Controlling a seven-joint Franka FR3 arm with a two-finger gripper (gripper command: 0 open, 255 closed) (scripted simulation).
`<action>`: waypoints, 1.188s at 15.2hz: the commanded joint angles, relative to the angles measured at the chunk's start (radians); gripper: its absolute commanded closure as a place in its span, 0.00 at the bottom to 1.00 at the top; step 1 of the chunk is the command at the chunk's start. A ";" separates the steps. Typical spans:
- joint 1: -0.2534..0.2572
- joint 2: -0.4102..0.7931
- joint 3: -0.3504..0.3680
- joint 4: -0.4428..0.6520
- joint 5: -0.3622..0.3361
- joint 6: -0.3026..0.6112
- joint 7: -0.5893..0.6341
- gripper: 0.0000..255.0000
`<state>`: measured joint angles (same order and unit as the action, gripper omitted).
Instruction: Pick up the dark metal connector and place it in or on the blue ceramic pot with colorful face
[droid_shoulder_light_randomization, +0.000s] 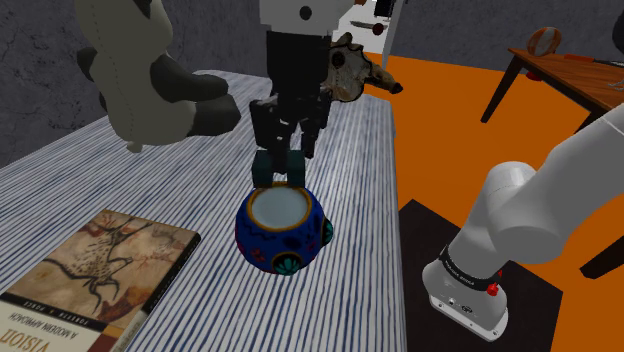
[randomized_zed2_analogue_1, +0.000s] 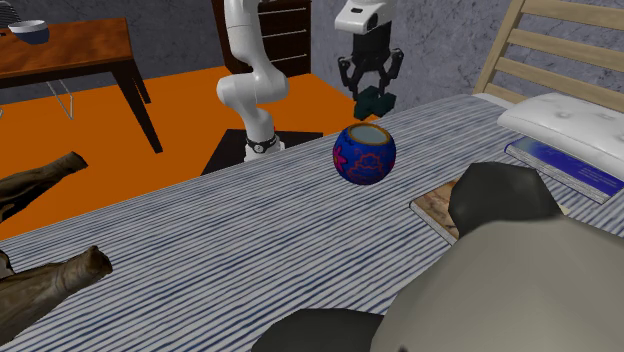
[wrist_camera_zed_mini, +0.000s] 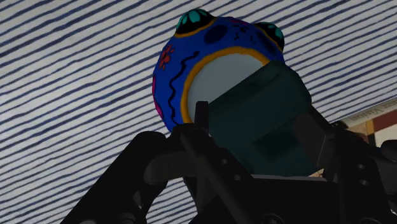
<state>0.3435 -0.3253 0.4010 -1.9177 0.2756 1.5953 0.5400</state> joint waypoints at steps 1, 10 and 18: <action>0.006 -0.034 -0.001 -0.042 0.013 0.010 -0.002 1.00; 0.012 -0.047 0.010 -0.174 0.025 0.127 -0.023 1.00; 0.015 -0.048 0.015 -0.222 0.030 0.174 -0.031 1.00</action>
<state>0.3577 -0.3744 0.4159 -2.1370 0.3046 1.7697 0.5096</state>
